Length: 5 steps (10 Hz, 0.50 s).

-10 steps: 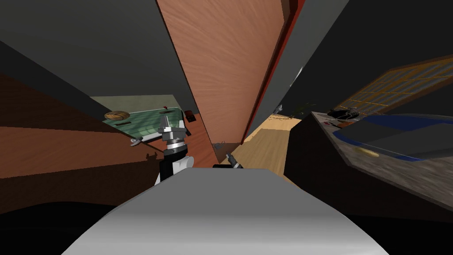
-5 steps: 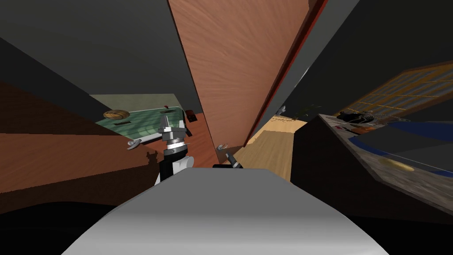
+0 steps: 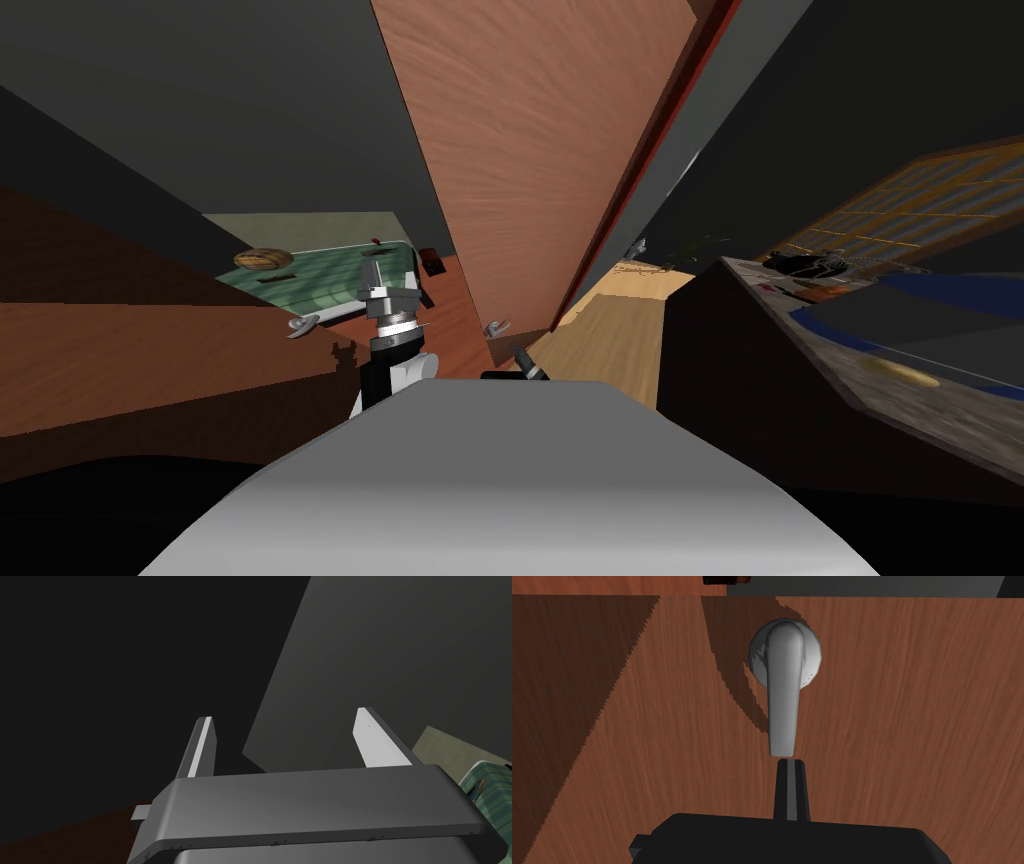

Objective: Push the door open

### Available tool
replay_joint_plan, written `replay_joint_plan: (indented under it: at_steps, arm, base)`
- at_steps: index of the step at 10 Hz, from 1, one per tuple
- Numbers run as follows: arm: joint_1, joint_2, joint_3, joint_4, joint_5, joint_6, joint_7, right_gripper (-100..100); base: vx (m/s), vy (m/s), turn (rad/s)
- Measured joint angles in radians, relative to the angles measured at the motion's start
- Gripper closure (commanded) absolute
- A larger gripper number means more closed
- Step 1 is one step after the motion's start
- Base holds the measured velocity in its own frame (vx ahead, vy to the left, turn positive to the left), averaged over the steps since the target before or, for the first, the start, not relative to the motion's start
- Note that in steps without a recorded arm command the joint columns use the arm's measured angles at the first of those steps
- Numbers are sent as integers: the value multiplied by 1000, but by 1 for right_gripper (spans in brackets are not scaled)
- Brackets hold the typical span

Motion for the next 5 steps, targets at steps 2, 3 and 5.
replay_joint_plan:
  at_steps: [2,3,5]
  arm:
    - [0,0,0,0,0,0,0,-100]
    - [0,8,-13,0,-7,7,6,-100]
    - [-3,16,-27,7,-15,14,14,-100]
  base:
    - [-50,23,-101]
    - [-202,75,-160]
    - [-10,58,15]
